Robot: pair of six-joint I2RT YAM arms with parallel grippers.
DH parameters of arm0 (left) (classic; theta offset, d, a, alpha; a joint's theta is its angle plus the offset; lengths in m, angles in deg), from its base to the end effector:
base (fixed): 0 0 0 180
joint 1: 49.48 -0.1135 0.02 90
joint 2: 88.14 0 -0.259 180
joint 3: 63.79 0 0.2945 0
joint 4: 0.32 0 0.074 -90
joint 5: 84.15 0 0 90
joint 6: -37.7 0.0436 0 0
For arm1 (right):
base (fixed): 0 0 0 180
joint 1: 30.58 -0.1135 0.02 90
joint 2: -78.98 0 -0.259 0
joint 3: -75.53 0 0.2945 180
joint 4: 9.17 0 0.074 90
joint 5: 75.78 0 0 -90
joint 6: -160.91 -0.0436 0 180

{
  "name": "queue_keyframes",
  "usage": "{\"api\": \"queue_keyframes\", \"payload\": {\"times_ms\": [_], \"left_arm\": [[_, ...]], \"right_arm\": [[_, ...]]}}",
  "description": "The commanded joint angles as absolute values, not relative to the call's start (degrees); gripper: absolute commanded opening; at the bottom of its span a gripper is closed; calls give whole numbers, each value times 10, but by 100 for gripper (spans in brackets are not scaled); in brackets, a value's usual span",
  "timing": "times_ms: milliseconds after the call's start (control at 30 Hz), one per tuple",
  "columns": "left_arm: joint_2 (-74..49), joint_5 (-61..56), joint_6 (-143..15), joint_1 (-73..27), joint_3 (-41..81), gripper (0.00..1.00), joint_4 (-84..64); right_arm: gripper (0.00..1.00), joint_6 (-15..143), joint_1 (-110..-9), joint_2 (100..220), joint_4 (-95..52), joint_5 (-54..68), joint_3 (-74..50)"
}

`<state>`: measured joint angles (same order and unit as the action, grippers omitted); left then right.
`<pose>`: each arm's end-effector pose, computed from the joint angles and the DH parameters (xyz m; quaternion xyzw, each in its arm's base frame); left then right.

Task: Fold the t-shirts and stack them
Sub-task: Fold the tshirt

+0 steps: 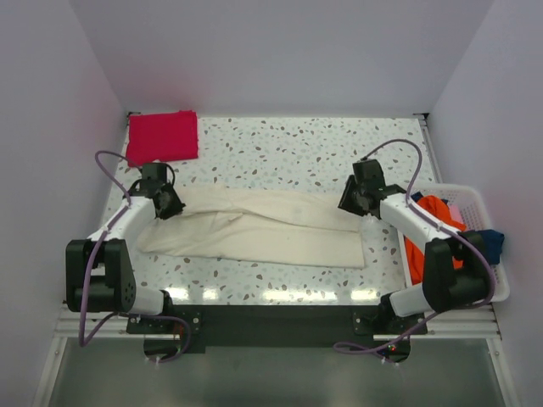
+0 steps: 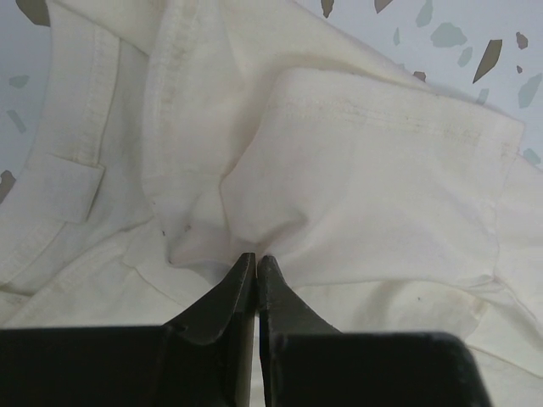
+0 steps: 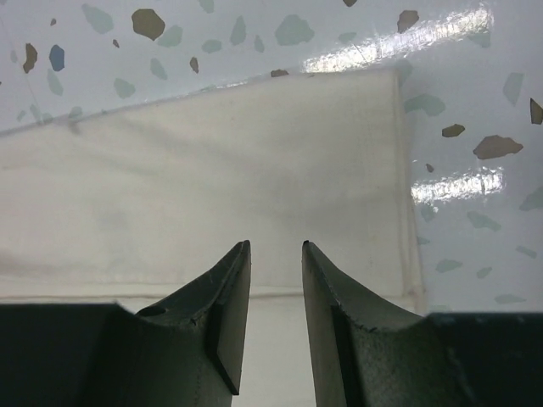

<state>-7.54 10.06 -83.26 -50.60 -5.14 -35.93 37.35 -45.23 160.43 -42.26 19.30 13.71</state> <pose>0.3137 0.0093 0.1598 -0.2750 0.9194 -0.0378 0.2788 0.3203 0.0797 0.1772 0.1695 0.9314 0.0921 0.3086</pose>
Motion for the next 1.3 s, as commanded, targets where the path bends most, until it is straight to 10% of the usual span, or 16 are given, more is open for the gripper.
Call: {"api": "queue_keyframes", "payload": {"times_ms": [0, 933, 1267], "left_arm": [[-94, 91, -838, -511, -37, 7, -343], [-75, 69, -819, -511, -24, 2, -342], [-76, 71, -818, -511, -26, 0, -342]], "right_arm": [[35, 374, -452, 1648, -425, 223, 79], [35, 406, -413, 1844, -463, 329, -51], [0, 402, -392, 1857, -474, 328, -64]]}}
